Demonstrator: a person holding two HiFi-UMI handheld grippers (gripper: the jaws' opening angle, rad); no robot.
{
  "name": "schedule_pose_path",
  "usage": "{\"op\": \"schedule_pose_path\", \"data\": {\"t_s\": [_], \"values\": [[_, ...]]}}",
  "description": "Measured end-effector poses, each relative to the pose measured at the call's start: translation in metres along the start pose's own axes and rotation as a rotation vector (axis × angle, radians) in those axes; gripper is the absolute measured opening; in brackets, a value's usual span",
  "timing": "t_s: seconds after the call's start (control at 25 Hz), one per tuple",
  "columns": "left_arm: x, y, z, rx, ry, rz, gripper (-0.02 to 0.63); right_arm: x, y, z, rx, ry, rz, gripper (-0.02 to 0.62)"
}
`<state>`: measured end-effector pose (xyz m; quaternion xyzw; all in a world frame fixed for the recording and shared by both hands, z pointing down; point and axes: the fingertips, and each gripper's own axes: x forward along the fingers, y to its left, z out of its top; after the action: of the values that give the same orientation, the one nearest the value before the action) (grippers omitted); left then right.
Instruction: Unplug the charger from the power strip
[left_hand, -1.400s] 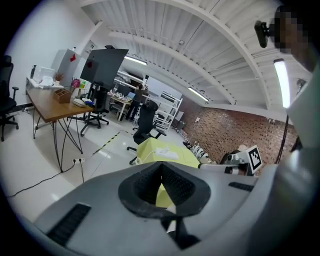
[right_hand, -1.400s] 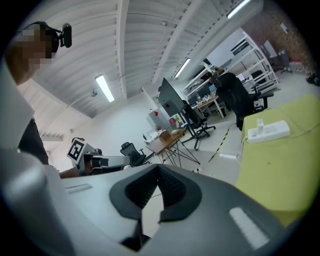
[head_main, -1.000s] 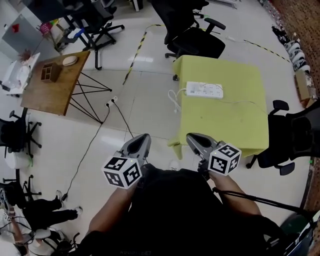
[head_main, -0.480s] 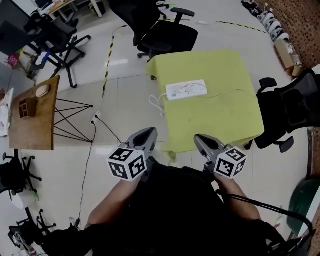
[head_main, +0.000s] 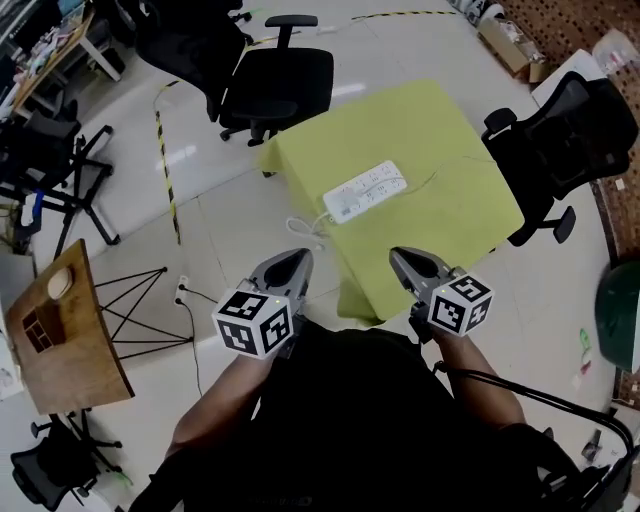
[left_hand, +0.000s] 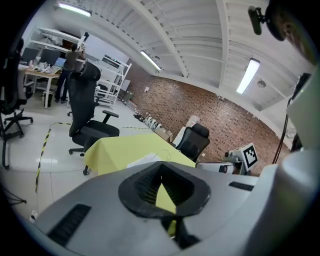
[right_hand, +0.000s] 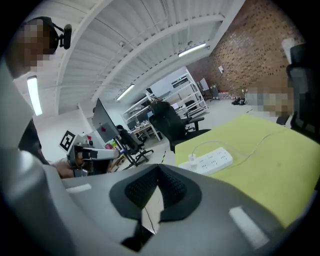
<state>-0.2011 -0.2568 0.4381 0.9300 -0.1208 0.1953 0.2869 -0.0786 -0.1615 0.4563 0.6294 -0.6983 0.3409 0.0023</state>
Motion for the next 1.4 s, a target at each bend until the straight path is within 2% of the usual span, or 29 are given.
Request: {"op": "schedule_pose_path", "data": {"t_s": [0.24, 0.44, 0.52, 0.68, 0.8, 1.0, 1.12, 1.28, 1.4], "values": [[-0.003, 0.054, 0.023, 0.016, 0.054, -0.096, 0.006, 0.033, 0.017, 0.014, 0.044, -0.043, -0.134, 0.003], [0.014, 0.093, 0.008, 0.039, 0.192, -0.184, 0.006, 0.057, 0.012, 0.021, 0.043, -0.074, -0.24, 0.003], [0.02, 0.1, 0.008, 0.063, 0.221, -0.21, 0.007, 0.06, 0.01, 0.028, 0.02, -0.083, -0.282, 0.003], [0.035, 0.106, 0.018, 0.087, 0.234, -0.247, 0.006, 0.063, 0.0, 0.035, -0.033, -0.062, -0.349, 0.005], [0.048, 0.105, 0.029, 0.106, 0.23, -0.274, 0.007, 0.069, -0.017, 0.029, -0.063, -0.009, -0.375, 0.015], [0.07, 0.109, 0.035, 0.127, 0.246, -0.284, 0.006, 0.089, -0.063, 0.001, -0.08, 0.102, -0.421, 0.069], [0.077, 0.108, 0.034, 0.114, 0.253, -0.281, 0.006, 0.103, -0.084, -0.016, -0.097, 0.159, -0.428, 0.125], [0.08, 0.11, 0.031, 0.101, 0.262, -0.274, 0.006, 0.127, -0.106, -0.026, -0.105, 0.195, -0.421, 0.207], [0.077, 0.114, 0.028, 0.083, 0.264, -0.262, 0.006, 0.144, -0.12, -0.031, -0.113, 0.209, -0.423, 0.238]]}}
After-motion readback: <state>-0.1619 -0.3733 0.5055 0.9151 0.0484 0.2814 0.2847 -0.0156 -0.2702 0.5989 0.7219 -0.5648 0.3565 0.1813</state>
